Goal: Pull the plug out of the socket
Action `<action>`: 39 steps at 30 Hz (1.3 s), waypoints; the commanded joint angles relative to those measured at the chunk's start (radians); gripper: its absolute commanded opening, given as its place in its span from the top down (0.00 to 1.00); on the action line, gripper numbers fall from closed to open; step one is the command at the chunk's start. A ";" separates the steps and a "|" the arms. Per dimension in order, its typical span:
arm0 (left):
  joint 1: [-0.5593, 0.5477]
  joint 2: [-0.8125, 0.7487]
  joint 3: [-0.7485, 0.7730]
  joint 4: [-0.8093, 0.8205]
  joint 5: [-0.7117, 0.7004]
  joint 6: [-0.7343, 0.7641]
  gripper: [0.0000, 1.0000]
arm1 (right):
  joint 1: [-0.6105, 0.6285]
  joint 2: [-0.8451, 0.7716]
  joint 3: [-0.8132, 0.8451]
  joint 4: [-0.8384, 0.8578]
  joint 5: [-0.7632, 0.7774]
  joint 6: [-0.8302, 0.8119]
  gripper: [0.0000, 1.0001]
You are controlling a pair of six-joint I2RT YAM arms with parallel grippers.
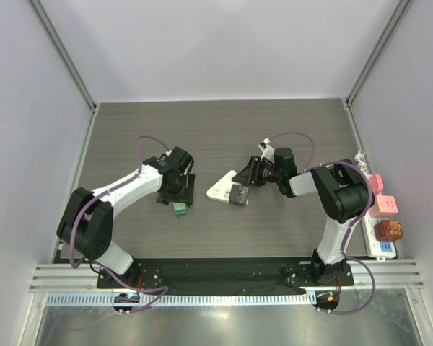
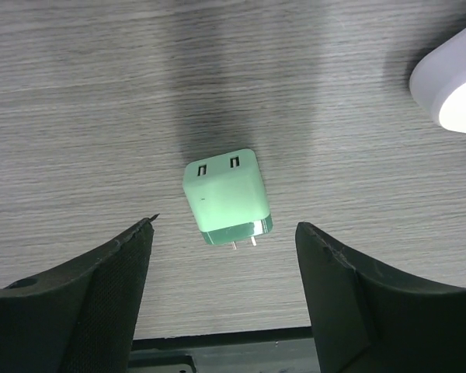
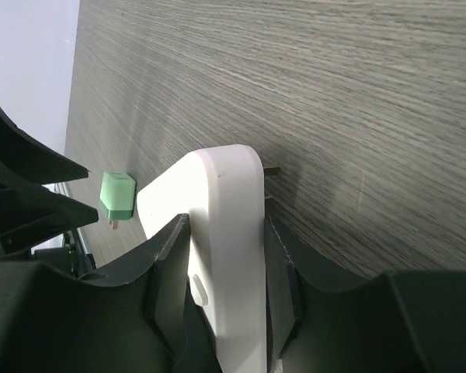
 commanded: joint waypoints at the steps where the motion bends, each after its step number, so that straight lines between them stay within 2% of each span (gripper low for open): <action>1: 0.003 -0.072 0.037 0.026 -0.038 -0.013 0.25 | -0.002 0.044 0.000 -0.063 0.062 -0.025 0.99; 4: -0.012 -0.170 0.024 0.101 0.032 -0.029 0.21 | -0.002 0.044 0.002 -0.066 0.062 -0.027 0.99; 6: -0.044 -0.253 -0.007 0.216 0.066 -0.032 0.17 | -0.002 0.045 0.005 -0.066 0.061 -0.025 0.99; 10: -0.222 -0.293 0.007 0.315 0.001 0.003 0.12 | -0.002 0.051 0.007 -0.069 0.061 -0.027 0.99; 11: -0.253 -0.287 0.017 0.318 -0.068 0.013 0.11 | -0.002 0.051 0.007 -0.069 0.062 -0.027 0.99; 15: -0.345 -0.230 0.050 0.338 -0.148 0.028 0.01 | -0.002 0.053 0.011 -0.069 0.065 -0.028 0.99; 24: -0.466 -0.017 0.191 0.329 -0.272 0.059 0.00 | -0.002 0.061 0.016 -0.072 0.061 -0.025 0.99; 33: -0.489 0.150 0.319 0.312 -0.239 0.070 0.00 | -0.003 0.059 0.013 -0.072 0.056 -0.023 0.99; 39: -0.492 0.215 0.353 0.286 -0.263 0.071 0.02 | -0.002 0.051 0.011 -0.069 0.055 -0.022 0.99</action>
